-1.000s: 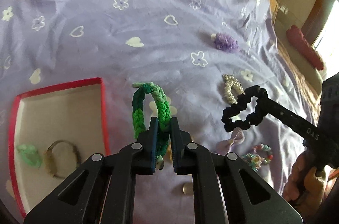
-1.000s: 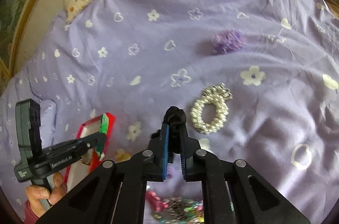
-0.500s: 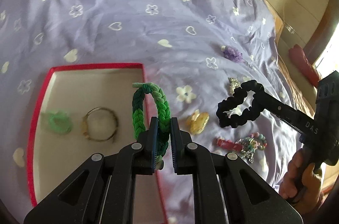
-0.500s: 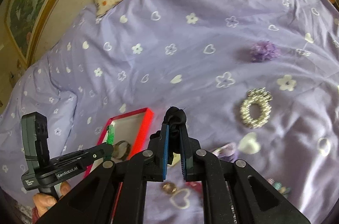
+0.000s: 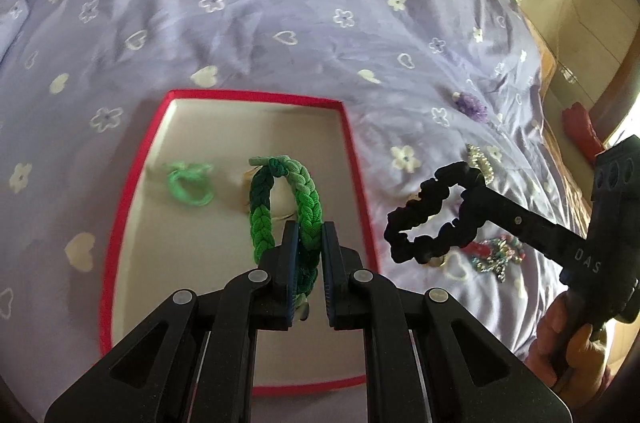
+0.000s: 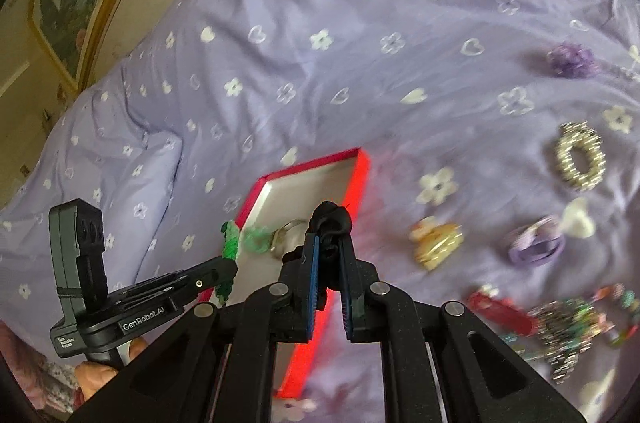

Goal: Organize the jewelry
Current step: 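Lower the bracelet into the red box with the left tool while the right drops the scrunchie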

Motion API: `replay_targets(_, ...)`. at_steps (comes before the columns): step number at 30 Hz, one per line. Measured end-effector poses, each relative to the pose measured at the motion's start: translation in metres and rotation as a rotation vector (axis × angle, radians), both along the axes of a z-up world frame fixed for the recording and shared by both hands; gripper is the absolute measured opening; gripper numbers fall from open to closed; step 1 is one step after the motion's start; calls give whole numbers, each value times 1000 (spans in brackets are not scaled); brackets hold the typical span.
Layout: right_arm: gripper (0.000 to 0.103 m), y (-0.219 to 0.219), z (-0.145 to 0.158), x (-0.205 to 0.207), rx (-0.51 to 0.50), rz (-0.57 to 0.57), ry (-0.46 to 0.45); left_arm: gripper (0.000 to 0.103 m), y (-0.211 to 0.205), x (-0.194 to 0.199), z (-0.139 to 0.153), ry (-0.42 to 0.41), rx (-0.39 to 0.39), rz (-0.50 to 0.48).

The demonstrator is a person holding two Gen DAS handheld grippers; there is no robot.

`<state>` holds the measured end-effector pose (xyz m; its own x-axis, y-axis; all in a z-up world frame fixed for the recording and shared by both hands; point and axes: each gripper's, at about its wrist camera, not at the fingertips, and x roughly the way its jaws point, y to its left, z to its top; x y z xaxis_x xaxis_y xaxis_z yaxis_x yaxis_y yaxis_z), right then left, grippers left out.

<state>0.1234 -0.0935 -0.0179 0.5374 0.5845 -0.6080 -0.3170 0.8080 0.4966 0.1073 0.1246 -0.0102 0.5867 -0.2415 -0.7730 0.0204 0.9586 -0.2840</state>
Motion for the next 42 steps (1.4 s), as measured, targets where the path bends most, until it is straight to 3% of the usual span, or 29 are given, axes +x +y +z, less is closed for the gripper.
replay_targets(19, 9, 86, -32, 9, -70, 144, 71, 9, 56, 4, -34, 70, 24, 78)
replay_targets(42, 14, 106, -60, 33, -233, 154, 125, 10, 55, 31, -72, 138, 67, 89)
